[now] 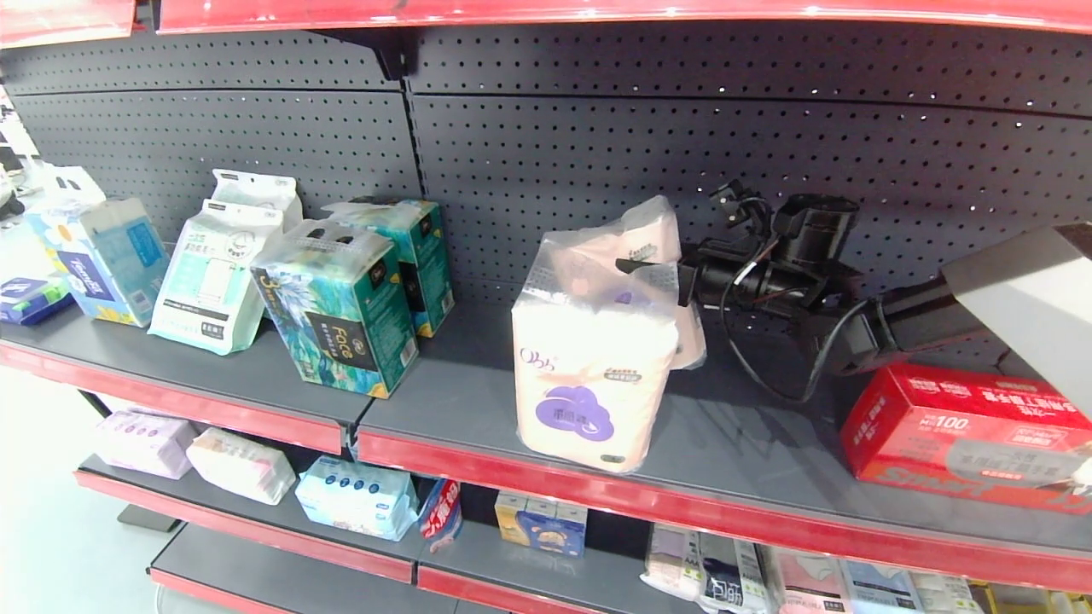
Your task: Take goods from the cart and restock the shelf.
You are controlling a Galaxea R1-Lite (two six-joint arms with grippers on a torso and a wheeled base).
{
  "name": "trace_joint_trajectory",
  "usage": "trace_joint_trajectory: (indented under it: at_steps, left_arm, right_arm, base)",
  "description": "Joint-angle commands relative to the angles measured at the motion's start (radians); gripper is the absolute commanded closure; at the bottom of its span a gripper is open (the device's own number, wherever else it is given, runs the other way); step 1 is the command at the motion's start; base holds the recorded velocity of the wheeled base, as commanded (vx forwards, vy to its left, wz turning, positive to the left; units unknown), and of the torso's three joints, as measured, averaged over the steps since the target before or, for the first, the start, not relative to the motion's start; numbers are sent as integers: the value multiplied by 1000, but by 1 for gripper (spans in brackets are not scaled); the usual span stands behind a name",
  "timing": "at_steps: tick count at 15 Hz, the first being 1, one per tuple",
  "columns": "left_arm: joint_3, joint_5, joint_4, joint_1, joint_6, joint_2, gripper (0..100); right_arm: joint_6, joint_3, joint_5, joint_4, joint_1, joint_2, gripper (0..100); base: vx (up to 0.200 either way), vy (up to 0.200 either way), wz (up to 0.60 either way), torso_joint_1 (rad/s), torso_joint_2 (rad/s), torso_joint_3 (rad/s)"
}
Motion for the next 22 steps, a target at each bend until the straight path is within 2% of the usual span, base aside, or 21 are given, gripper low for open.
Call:
trace_joint_trajectory:
  at_steps: [1,12,18,22]
  left_arm:
    - [0,0,0,0,-1,1,0]
    - [0,0,0,0,-1,1,0]
    - [0,0,0,0,-1,1,0]
    - [0,0,0,0,-1,1,0]
  right_arm:
    - [3,-16,-1,-1,13,8,100]
    - [-11,-7,1,-1,45,36,100]
    - [-68,38,10,2,4,34,100]
    - [-145,79,65,4,-34,30,100]
  base:
    - [0,0,0,0,0,0]
    - [0,0,0,0,0,0]
    - [0,0,0,0,0,0]
    - [0,0,0,0,0,0]
